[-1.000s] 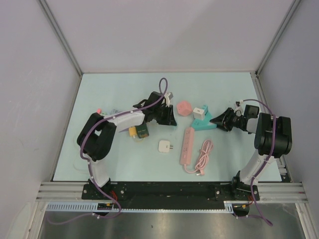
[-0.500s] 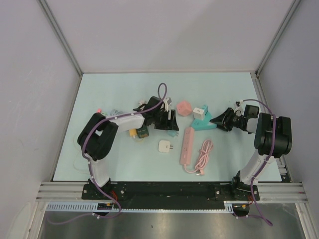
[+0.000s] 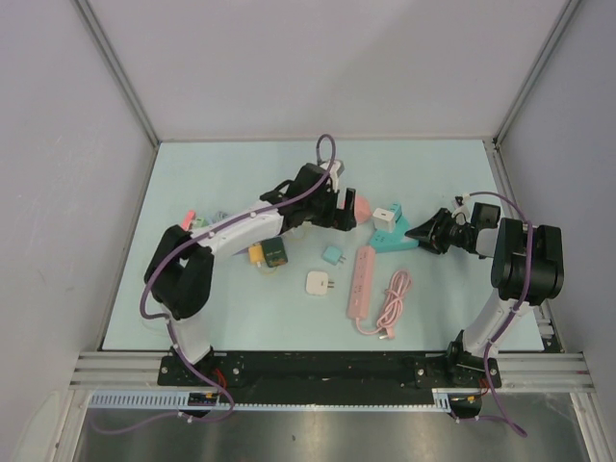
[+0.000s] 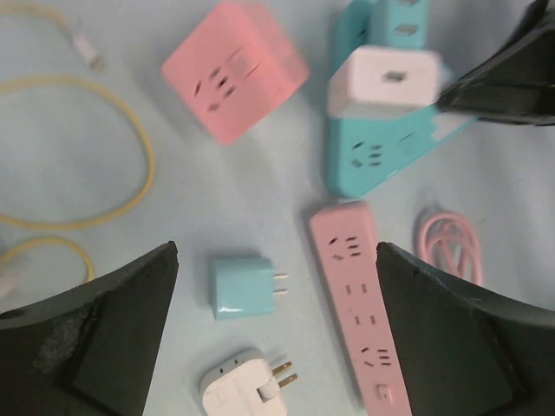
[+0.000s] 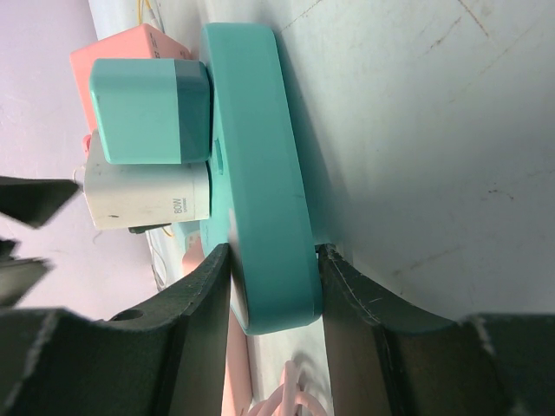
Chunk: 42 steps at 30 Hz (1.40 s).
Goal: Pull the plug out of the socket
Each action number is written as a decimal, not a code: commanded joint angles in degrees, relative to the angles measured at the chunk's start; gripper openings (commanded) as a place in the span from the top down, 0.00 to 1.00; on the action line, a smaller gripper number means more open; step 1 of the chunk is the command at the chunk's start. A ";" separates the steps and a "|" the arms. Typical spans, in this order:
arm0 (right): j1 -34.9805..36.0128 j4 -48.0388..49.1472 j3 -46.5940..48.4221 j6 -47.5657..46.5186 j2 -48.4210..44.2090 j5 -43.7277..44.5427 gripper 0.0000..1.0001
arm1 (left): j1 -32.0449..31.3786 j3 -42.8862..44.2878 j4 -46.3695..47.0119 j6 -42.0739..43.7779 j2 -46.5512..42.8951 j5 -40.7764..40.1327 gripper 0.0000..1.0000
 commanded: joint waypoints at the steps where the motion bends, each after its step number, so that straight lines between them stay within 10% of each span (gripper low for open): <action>1: 0.36 -4.24 -0.61 -4.06 3.33 12.11 0.75 | -2.07 10.19 -1.33 6.39 -0.46 -2.64 0.00; 18: 0.09 -3.89 -0.61 -3.88 3.51 11.40 0.75 | -6.02 31.13 -0.10 10.00 21.60 0.79 0.02; 42: -0.08 -3.63 -0.61 -3.80 3.77 10.97 0.75 | -7.25 35.70 2.45 7.01 29.52 1.23 0.15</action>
